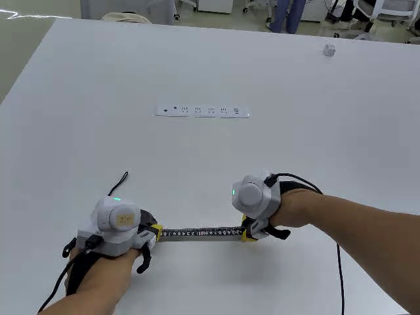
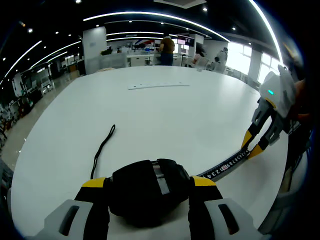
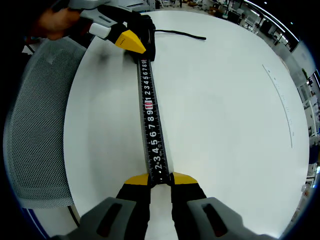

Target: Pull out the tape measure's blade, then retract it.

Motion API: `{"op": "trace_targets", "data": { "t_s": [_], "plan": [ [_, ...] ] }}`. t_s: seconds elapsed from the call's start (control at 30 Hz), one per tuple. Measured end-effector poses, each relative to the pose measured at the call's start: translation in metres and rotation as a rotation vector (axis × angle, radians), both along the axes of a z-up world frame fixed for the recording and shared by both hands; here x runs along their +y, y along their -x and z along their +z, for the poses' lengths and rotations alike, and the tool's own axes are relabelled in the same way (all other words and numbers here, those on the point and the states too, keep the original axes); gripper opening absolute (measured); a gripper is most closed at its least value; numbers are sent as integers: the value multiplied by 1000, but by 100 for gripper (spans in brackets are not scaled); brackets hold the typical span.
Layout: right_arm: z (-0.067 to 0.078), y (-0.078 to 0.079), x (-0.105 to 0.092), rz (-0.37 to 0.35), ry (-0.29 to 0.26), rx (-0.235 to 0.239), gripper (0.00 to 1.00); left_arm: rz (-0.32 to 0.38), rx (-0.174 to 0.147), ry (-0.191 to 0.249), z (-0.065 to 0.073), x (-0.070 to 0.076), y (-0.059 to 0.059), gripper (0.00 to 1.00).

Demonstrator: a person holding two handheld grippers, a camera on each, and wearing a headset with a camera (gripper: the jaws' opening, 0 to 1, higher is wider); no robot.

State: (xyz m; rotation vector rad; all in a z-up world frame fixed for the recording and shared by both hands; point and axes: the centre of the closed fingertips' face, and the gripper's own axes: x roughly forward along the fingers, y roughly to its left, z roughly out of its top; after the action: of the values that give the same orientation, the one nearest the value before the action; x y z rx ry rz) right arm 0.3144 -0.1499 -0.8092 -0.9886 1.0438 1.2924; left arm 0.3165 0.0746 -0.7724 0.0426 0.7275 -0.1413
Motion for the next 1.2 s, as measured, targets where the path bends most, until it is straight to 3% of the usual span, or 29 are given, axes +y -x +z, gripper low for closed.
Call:
{"op": "trace_targets", "data": {
  "t_s": [1.2],
  "plan": [
    [0,1,17,5,-10,2,15,1,-4,9,0,0,0,61]
  ]
}}
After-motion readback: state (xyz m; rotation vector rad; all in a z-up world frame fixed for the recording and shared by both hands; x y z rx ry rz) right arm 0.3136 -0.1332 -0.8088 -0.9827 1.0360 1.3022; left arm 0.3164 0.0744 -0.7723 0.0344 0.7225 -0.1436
